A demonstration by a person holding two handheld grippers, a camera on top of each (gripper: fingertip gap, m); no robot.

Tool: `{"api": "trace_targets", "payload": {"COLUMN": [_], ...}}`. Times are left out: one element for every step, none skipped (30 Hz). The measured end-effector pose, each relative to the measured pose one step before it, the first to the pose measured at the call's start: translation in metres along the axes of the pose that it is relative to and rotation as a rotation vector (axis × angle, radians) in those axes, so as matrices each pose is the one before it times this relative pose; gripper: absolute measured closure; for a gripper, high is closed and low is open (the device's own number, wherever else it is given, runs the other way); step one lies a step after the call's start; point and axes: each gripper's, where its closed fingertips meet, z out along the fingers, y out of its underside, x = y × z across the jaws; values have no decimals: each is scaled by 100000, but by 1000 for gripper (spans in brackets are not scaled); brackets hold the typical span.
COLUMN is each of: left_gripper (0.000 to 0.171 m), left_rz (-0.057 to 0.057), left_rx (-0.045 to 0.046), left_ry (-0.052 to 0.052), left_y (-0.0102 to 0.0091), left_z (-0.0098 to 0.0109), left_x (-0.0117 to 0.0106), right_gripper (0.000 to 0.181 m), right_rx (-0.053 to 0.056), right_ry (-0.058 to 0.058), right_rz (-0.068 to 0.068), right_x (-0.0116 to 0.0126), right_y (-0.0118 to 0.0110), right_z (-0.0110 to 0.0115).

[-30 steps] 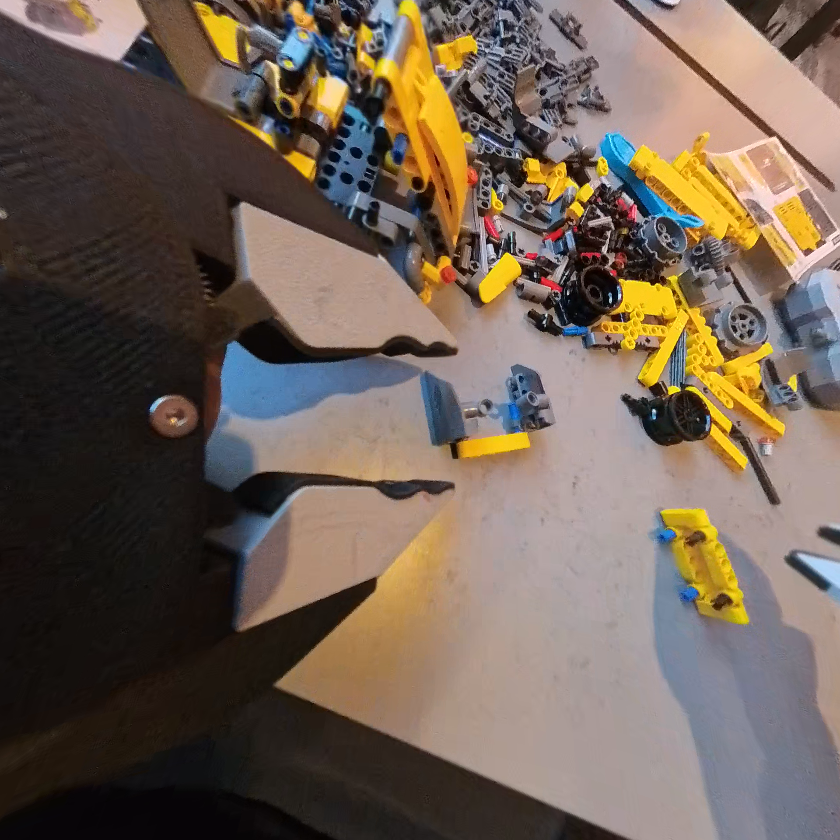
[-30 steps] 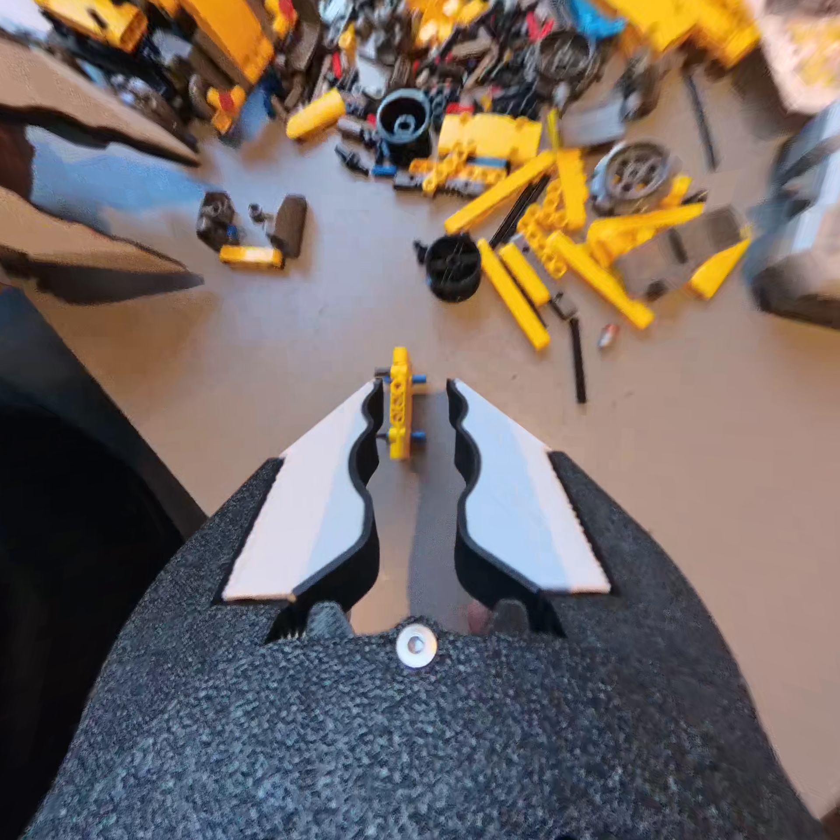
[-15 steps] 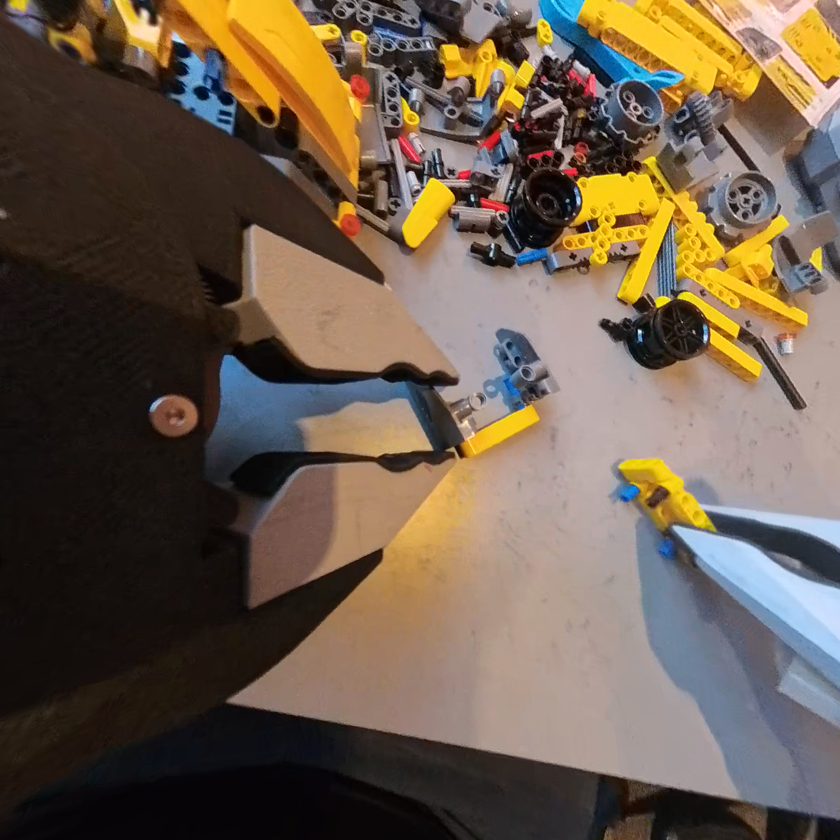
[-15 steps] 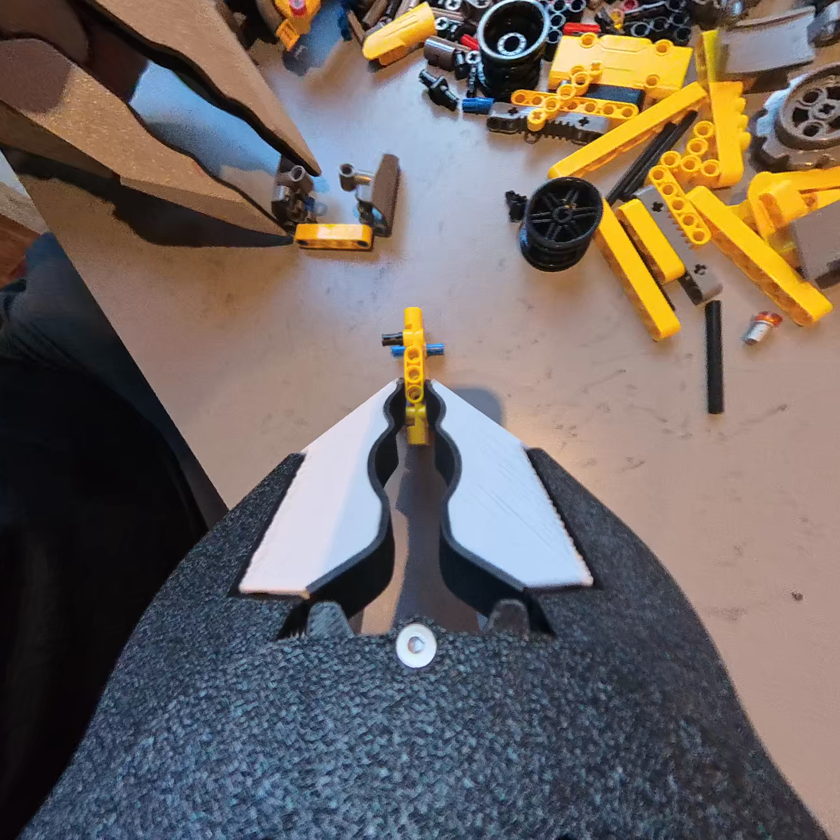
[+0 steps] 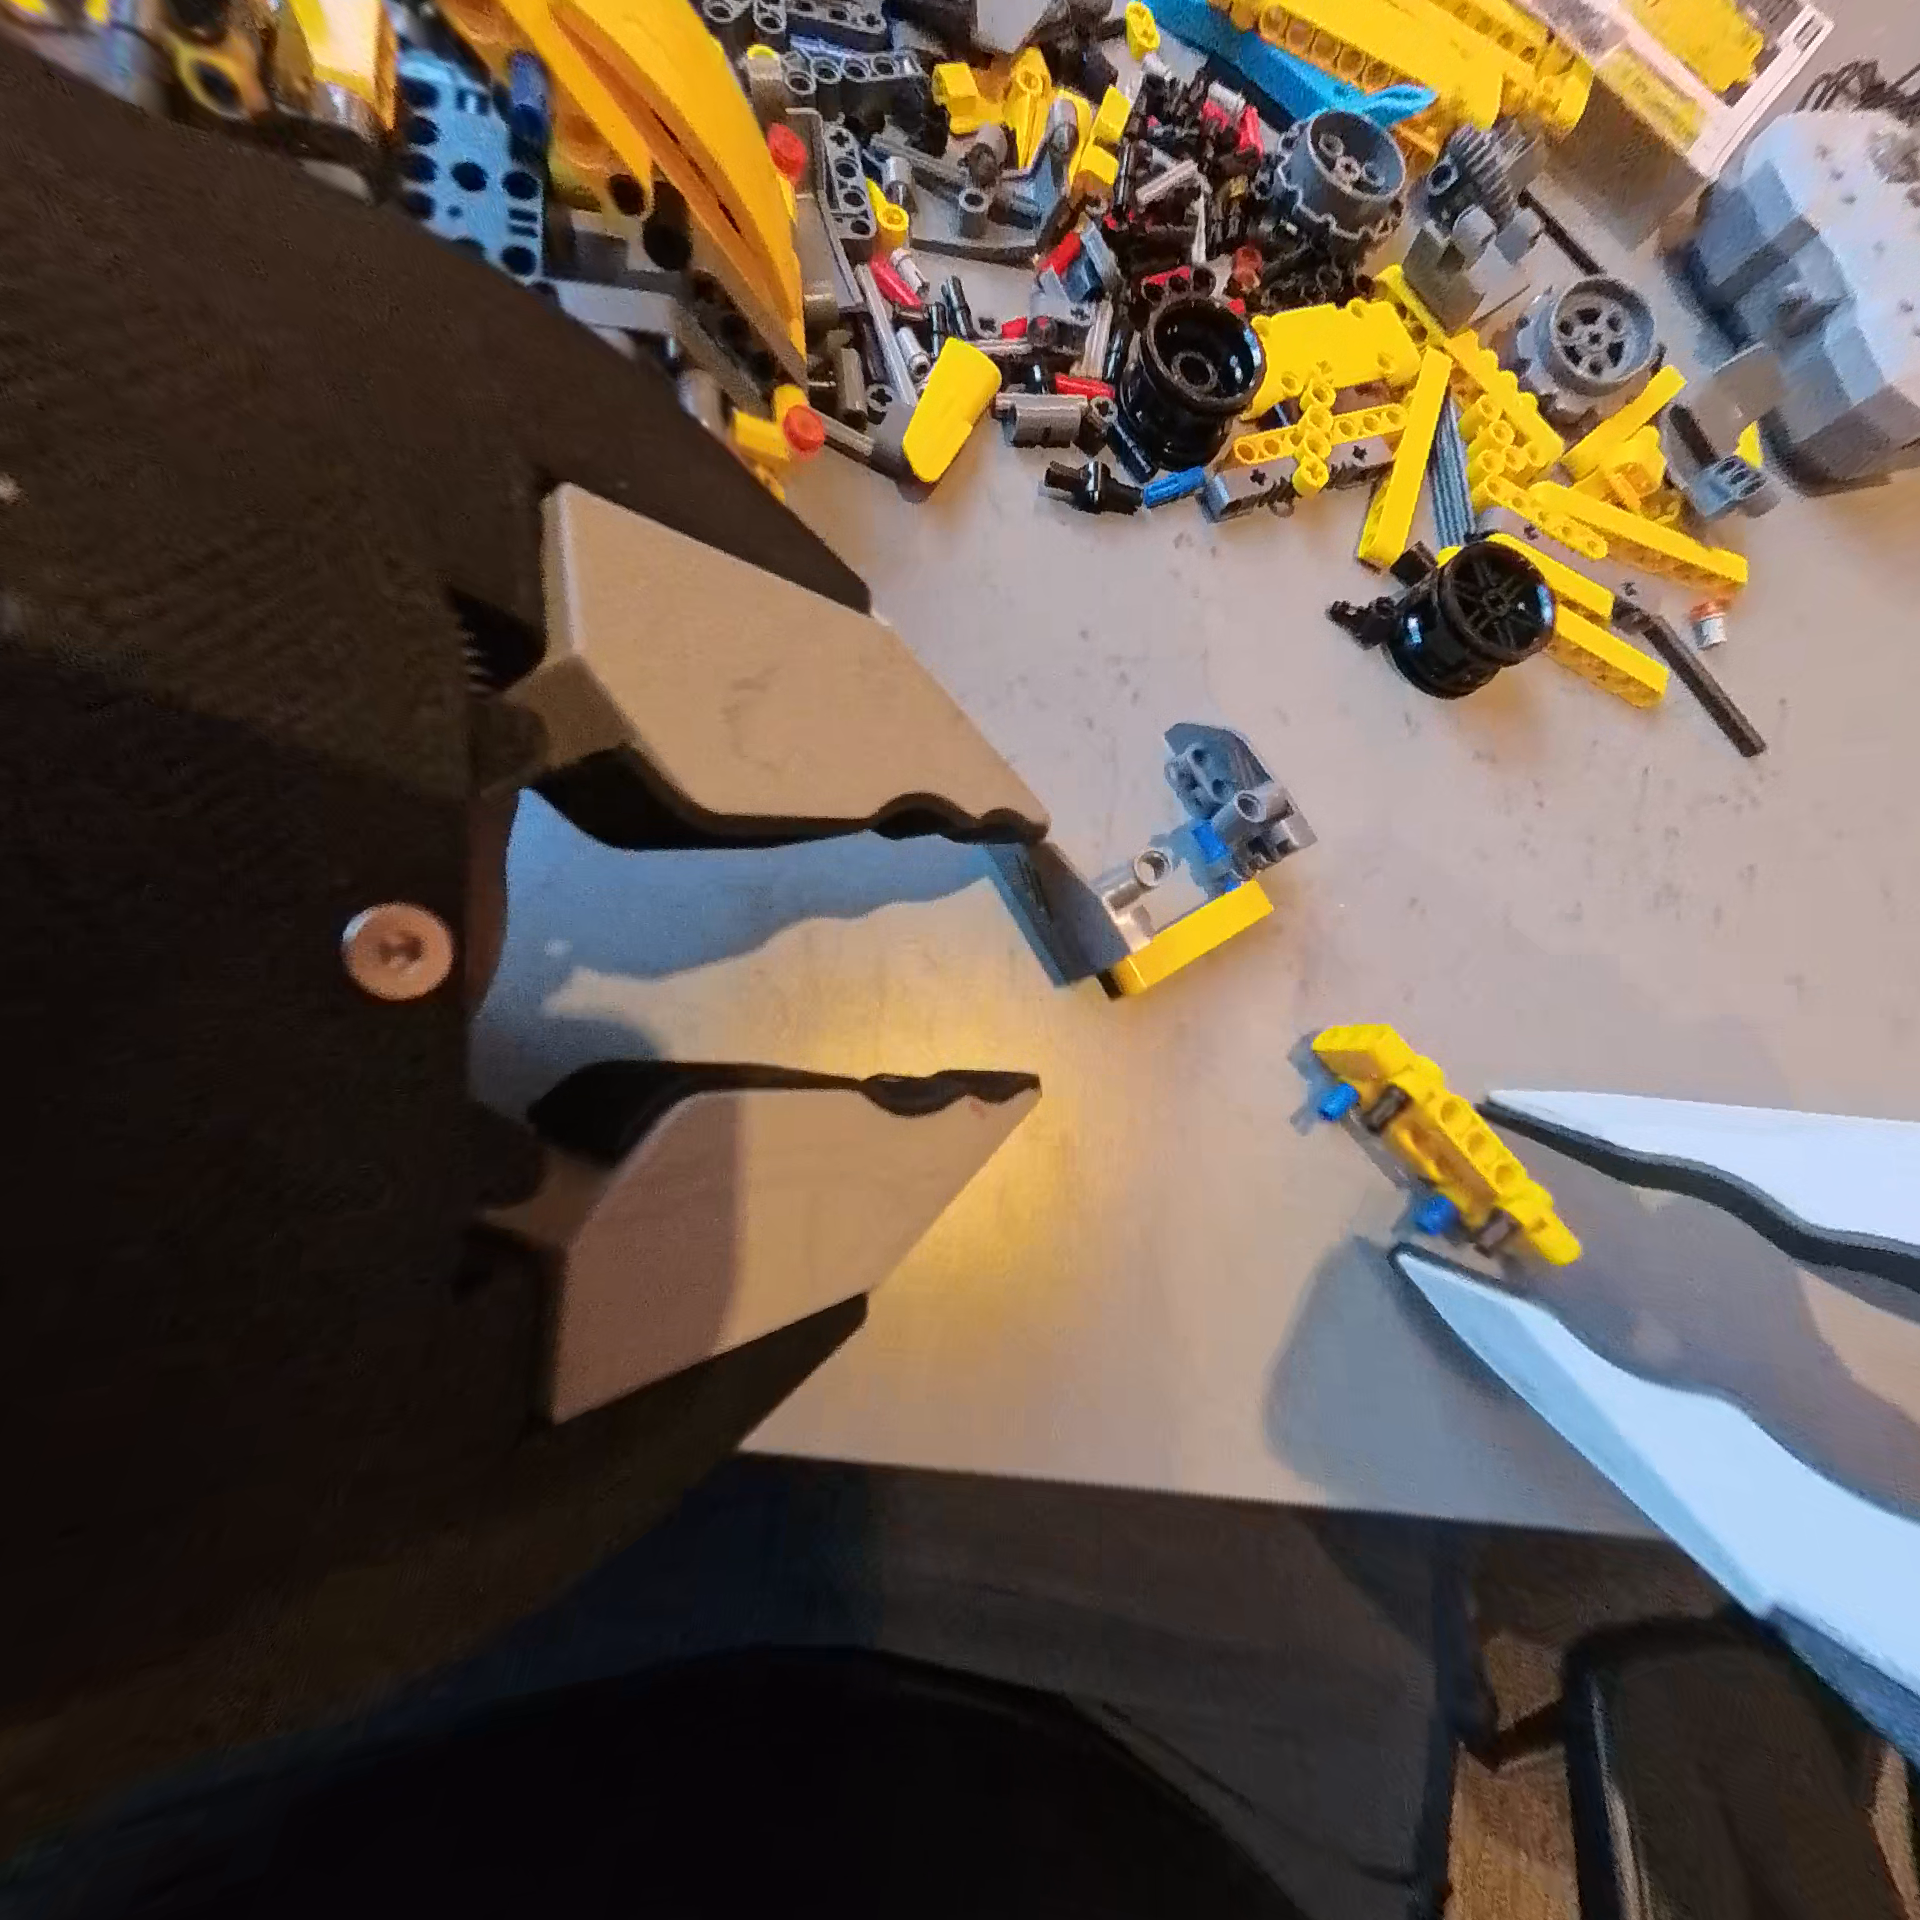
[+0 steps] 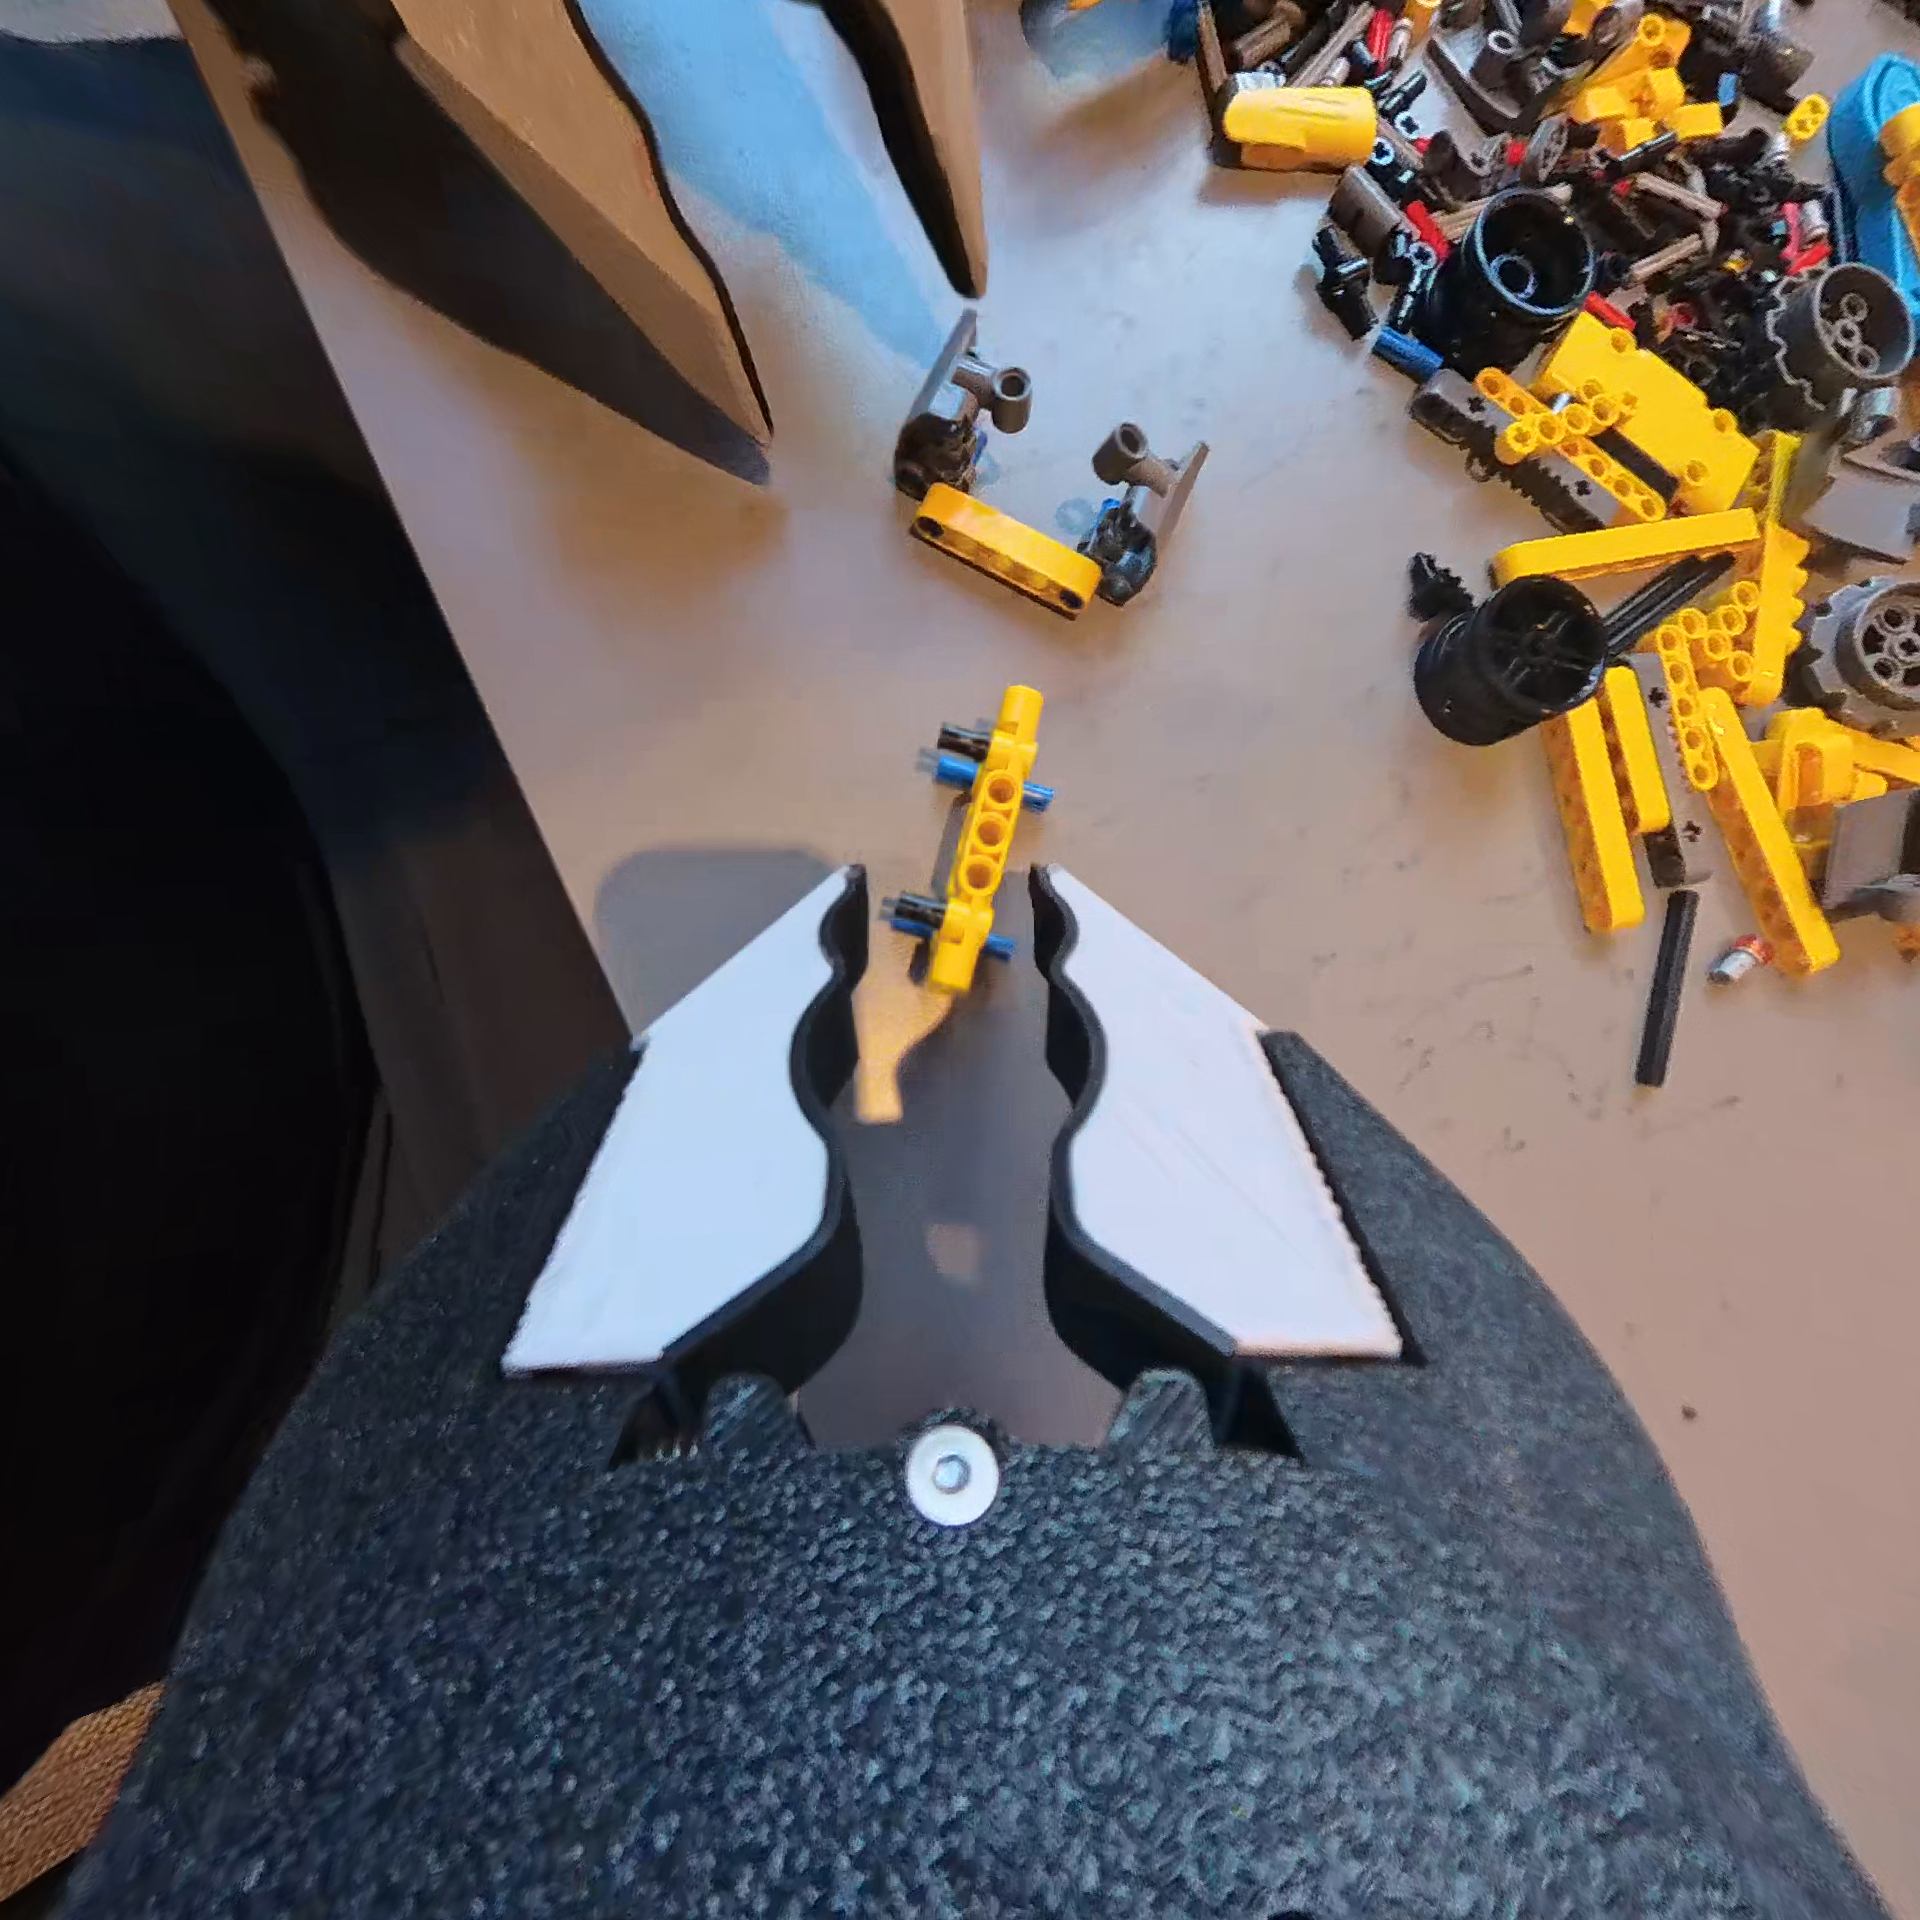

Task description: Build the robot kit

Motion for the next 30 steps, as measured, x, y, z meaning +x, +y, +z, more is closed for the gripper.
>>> {"api": "trace_targets", "payload": {"left_gripper": [130,131,130,130,130,130,130,131,132,132,133,133,133,133,132,132,132,132,132,132,133,133,133,134,135,137,139,140,140,140], "left_rz": [-577,-1200,-1760,-1649,-368,510,592,46,-613,-419,34,493,460,105,-122,-144,32,6,-464,-1065,-1525,-1341,-1151,-1039,-1054,-1277,-1474,-1251,-730,-713], "left_rx": [1837,1554,1393,1460,971,348,407,1081,1251,725,-176,-936,-1123,-1199,-902,-427,-258,142,489,587,458,122,-93,11,-18,-135,-159,-941,-1370,-563], "left_ry": [-828,-995,-680,183,195,-1206,-1594,-17,1478,1356,289,245,6,184,1014,1411,974,377,509,673,369,81,-1075,-1815,-1845,-1637,-1253,-80,132,-898], "left_y": [-257,-243,-246,-305,-298,-258,-304,-391,-407,-313,-111,42,122,175,141,68,25,-41,-110,-157,-141,-85,-16,6,56,72,62,92,69,-50], "left_z": [-362,-334,-309,-279,-283,-272,-268,-192,-66,93,226,314,349,362,341,290,231,201,213,238,273,274,265,248,235,240,251,239,218,167], "left_x": [170,84,111,252,270,71,34,307,563,542,353,295,230,229,343,440,375,271,282,303,255,209,24,-120,-198,-229,-230,-68,-36,-170], "right_gripper": [150,150,150,151,152,154,155,155,155,155,155,155,156,157,157,157,160,161,160,158,156,156,156,156,157,158,157,157,157,157], "right_rx": [122,437,679,615,138,-204,334,1164,1479,1115,240,-102,591,1281,883,172,-130,-147,146,665,730,408,595,1356,1748,1069,219,-156,-519,-908], "right_ry": [1324,589,-474,-824,-698,-920,-1480,-2315,-2996,-2416,-1121,-1128,-1861,-1626,-494,824,2313,3077,2123,73,-1508,-1880,-2074,-2712,-2883,-2071,-682,-35,170,291], "right_rz": [176,1170,1812,2047,2040,1851,1347,571,-47,-120,361,656,450,-26,-522,-1407,-2493,-3098,-3244,-3401,-3704,-3748,-3521,-2885,-1959,-1328,-1518,-2184,-2369,-2284], "right_x": [93,152,111,92,95,-36,-260,-541,-747,-662,-376,-308,-403,-391,-187,106,501,854,936,708,431,259,134,-48,-133,-6,195,230,216,137], "right_y": [101,90,93,116,169,164,27,-149,-249,-219,-110,-52,-134,-233,-164,-76,-5,21,69,48,80,131,110,21,-67,-4,82,109,82,11], "right_z": [-168,-155,-131,-96,-65,-53,-66,-55,-15,31,20,-55,-169,-251,-333,-408,-477,-455,-296,-92,79,167,252,266,296,323,313,264,162,51]}}
